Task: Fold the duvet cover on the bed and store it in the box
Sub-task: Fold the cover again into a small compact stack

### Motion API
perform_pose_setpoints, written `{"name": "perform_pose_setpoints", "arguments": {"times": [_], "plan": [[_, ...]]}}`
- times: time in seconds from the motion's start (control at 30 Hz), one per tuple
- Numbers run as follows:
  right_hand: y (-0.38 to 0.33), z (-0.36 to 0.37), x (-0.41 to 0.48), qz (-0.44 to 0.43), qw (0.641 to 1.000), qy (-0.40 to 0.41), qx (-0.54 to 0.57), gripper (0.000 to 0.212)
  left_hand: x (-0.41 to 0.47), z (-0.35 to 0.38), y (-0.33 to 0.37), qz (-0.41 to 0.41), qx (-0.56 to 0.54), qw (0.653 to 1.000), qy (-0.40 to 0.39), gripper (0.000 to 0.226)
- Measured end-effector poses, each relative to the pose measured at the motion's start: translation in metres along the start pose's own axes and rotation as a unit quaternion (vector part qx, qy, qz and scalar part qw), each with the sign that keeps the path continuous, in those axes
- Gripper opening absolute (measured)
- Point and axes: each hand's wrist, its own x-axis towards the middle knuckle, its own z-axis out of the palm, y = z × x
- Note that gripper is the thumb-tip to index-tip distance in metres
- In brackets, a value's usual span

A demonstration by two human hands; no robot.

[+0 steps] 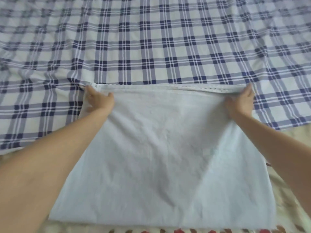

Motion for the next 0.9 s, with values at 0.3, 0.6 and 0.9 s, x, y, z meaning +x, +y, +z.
{"name": "perform_pose_setpoints", "arguments": {"times": [0.3, 0.6, 0.9], "plan": [[-0.001, 0.061, -0.036, -0.54, 0.752, -0.188, -0.329, 0.063, -0.032, 0.043, -0.022, 0.338, 0.407, 0.832, -0.166, 0.077], [0.009, 0.004, 0.027, -0.159, 0.959, 0.014, -0.233, 0.055, -0.044, 0.043, -0.034, 0.252, 0.362, 0.889, -0.126, 0.067], [0.008, -0.016, 0.037, -0.04, 0.994, 0.106, -0.004, 0.015, -0.101, 0.041, -0.065, 0.303, 0.322, 0.894, -0.078, 0.066]]}}
